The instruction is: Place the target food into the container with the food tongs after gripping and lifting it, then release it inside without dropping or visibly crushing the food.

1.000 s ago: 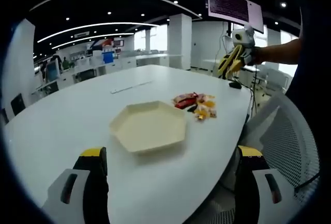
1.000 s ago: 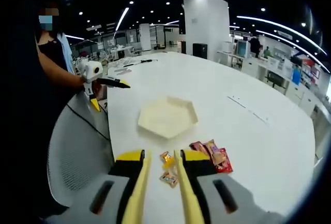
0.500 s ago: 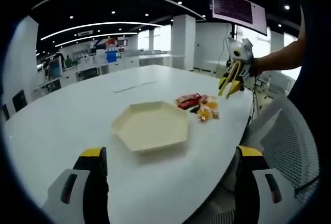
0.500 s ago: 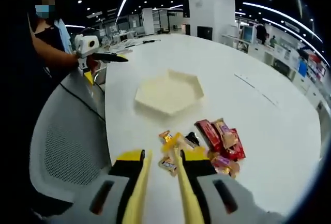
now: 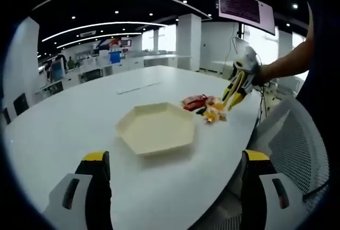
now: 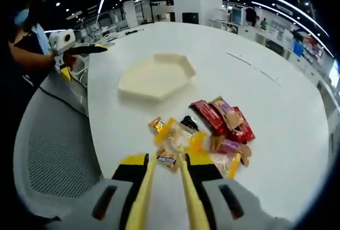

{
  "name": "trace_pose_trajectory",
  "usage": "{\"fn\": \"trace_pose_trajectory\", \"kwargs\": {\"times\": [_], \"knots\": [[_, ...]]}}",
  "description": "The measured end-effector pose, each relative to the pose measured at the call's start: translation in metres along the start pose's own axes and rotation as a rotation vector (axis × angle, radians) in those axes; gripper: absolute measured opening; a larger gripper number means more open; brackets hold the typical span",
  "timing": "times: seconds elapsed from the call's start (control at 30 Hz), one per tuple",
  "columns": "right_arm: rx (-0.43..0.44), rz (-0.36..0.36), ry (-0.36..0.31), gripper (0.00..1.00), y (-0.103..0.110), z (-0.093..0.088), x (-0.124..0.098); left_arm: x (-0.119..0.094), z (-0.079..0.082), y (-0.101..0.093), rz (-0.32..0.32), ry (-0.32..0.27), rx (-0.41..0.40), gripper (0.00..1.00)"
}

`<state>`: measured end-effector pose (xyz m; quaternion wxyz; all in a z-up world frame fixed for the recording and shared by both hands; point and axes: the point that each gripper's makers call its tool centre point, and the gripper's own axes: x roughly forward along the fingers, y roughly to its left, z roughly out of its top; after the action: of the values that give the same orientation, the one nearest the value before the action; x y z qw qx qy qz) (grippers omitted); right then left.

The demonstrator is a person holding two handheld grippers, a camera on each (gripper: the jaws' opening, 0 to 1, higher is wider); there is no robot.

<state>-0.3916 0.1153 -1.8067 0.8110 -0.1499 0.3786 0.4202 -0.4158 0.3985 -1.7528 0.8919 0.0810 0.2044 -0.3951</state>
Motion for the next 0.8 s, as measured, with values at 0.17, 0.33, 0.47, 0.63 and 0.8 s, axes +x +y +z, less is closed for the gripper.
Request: {"fn": "trace_pose_trajectory", "kwargs": {"times": [0.17, 0.33, 0.47, 0.63, 0.8], "knots": [[0.047, -0.006, -0.004, 0.27, 0.000, 0.000, 0.006, -0.001, 0.000, 0.001, 0.003, 0.001, -0.011, 1.00], [0.054, -0.028, 0.009, 0.27, 0.000, -0.004, 0.013, -0.001, 0.001, 0.003, 0.014, -0.004, -0.009, 0.99], [0.077, -0.051, 0.022, 0.27, -0.002, -0.007, 0.017, -0.001, 0.001, 0.004, 0.018, 0.000, -0.007, 0.98], [0.082, -0.085, 0.049, 0.28, -0.002, -0.011, 0.021, -0.002, 0.000, 0.004, 0.024, 0.003, -0.001, 0.96], [0.072, -0.108, 0.053, 0.28, -0.003, -0.011, 0.024, -0.002, -0.001, 0.005, 0.027, 0.009, 0.004, 0.95]]}}
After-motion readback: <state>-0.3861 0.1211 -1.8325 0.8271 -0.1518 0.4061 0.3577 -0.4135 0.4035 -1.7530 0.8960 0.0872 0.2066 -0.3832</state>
